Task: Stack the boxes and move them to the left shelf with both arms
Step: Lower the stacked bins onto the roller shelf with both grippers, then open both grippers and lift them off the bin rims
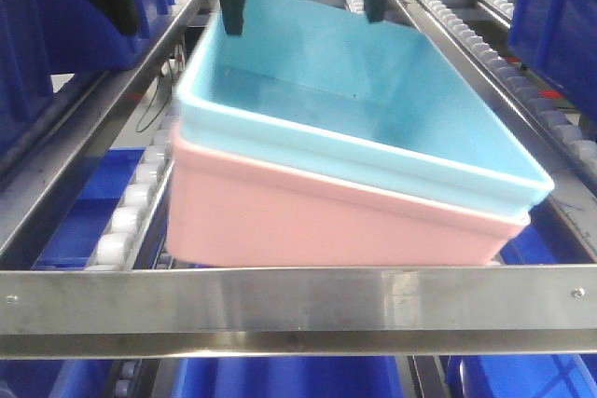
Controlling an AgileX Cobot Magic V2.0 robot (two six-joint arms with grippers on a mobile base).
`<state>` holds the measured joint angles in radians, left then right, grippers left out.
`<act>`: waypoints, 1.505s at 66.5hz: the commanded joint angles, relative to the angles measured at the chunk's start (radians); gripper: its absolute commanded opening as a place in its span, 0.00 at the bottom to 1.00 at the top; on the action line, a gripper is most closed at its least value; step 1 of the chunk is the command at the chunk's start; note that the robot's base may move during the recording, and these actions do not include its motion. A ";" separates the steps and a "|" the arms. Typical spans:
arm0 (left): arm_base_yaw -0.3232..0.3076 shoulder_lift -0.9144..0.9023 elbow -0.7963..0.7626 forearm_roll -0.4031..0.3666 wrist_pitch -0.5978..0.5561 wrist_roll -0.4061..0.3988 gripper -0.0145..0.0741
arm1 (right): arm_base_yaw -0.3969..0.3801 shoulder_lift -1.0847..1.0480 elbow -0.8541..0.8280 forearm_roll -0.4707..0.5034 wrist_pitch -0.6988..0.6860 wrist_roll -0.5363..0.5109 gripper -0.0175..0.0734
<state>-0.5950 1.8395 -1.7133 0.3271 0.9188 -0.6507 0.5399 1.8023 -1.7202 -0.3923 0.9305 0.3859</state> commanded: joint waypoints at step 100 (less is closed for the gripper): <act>-0.273 -0.906 0.941 0.218 -0.668 0.094 0.16 | 0.002 -1.112 1.081 -0.033 -0.742 0.008 0.25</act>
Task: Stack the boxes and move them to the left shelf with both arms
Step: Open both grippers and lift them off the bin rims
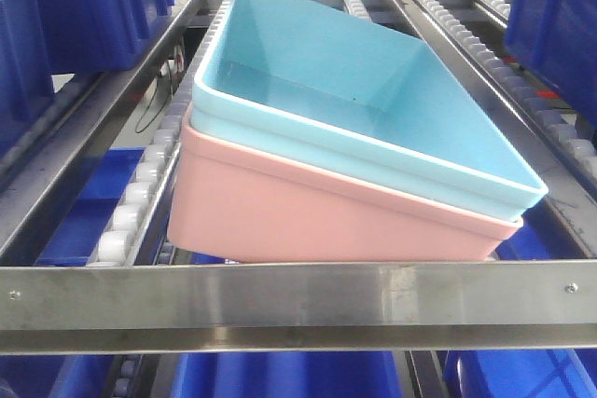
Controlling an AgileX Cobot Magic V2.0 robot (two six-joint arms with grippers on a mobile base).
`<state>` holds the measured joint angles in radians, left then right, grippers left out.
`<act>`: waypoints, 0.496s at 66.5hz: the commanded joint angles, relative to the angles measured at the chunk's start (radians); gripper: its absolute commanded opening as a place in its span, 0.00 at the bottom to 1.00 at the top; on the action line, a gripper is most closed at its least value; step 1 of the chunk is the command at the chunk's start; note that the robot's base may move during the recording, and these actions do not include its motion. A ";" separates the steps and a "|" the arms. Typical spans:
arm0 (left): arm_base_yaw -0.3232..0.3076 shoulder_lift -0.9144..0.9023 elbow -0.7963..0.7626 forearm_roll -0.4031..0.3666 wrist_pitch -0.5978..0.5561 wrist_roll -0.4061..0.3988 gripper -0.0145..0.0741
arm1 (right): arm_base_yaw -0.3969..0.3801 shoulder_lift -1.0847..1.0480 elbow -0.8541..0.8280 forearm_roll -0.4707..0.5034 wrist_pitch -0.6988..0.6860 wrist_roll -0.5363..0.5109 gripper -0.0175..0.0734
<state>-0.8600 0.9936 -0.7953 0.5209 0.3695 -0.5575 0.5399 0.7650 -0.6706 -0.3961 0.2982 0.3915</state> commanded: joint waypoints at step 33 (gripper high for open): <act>-0.008 -0.129 0.116 0.024 -0.144 0.001 0.16 | 0.002 -0.325 0.247 -0.030 -0.129 0.003 0.25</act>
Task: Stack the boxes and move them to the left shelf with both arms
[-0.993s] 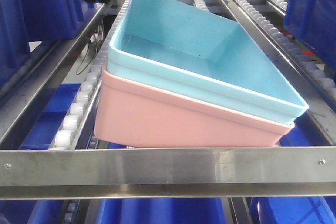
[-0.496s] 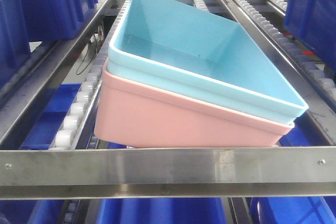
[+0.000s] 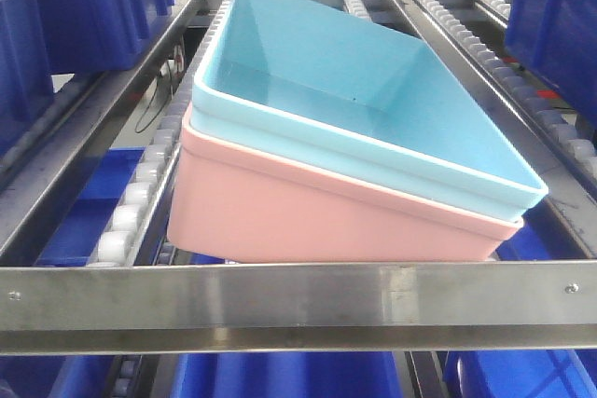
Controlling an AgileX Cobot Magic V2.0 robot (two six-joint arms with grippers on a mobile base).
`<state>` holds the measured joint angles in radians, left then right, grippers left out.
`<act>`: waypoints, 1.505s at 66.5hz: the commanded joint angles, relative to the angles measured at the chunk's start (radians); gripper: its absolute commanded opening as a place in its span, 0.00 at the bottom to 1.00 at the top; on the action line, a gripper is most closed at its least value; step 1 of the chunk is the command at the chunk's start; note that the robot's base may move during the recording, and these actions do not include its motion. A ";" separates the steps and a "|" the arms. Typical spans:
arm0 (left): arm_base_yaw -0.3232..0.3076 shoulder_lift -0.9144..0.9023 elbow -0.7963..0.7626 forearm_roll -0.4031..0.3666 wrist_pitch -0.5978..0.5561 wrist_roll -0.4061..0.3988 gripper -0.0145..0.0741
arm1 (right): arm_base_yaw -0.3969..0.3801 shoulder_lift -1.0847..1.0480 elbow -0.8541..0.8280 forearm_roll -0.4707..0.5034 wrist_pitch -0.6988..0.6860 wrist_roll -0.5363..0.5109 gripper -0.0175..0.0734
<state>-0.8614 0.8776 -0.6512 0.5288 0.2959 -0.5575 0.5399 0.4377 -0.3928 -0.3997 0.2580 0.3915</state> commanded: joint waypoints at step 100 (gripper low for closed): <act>0.171 -0.643 0.521 -0.557 -0.313 0.470 0.16 | 0.002 0.003 -0.031 -0.027 -0.088 0.003 0.25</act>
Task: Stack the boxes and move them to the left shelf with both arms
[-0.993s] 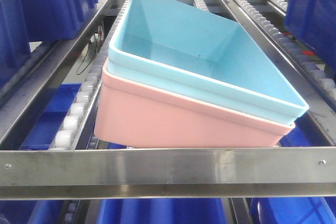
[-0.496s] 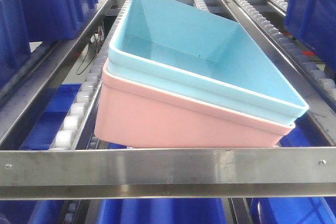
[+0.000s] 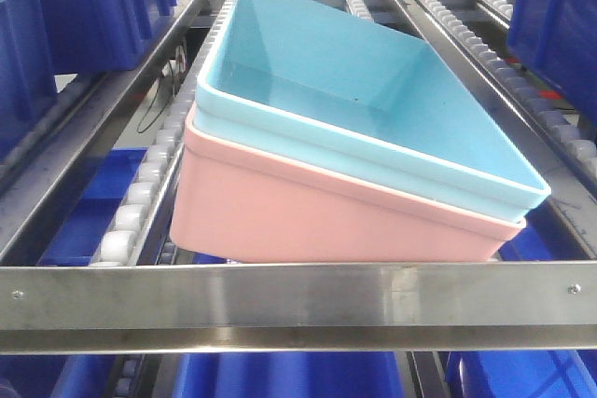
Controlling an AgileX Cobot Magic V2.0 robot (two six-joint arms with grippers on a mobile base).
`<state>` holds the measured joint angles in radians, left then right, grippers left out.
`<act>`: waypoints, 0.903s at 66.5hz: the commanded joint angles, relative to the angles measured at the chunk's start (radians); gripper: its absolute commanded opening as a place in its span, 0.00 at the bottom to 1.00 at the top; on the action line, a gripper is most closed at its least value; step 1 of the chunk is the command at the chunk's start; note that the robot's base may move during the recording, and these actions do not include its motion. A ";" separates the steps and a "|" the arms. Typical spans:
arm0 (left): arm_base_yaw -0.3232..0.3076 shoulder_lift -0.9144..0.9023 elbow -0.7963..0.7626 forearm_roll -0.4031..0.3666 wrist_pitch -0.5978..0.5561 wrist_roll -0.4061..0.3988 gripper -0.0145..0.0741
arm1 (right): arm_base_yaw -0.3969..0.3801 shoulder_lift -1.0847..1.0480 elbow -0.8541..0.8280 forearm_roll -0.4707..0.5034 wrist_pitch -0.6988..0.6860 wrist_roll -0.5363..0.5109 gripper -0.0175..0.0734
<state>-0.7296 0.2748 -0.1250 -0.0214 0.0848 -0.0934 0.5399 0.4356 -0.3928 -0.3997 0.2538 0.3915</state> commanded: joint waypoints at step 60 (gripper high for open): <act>0.696 -0.302 0.185 0.042 -0.231 0.006 0.16 | 0.002 0.005 -0.031 -0.027 -0.084 0.003 0.25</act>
<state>-0.0234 -0.0092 0.0317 0.0059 -0.0744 -0.0911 0.5399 0.4356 -0.3928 -0.3997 0.2498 0.3915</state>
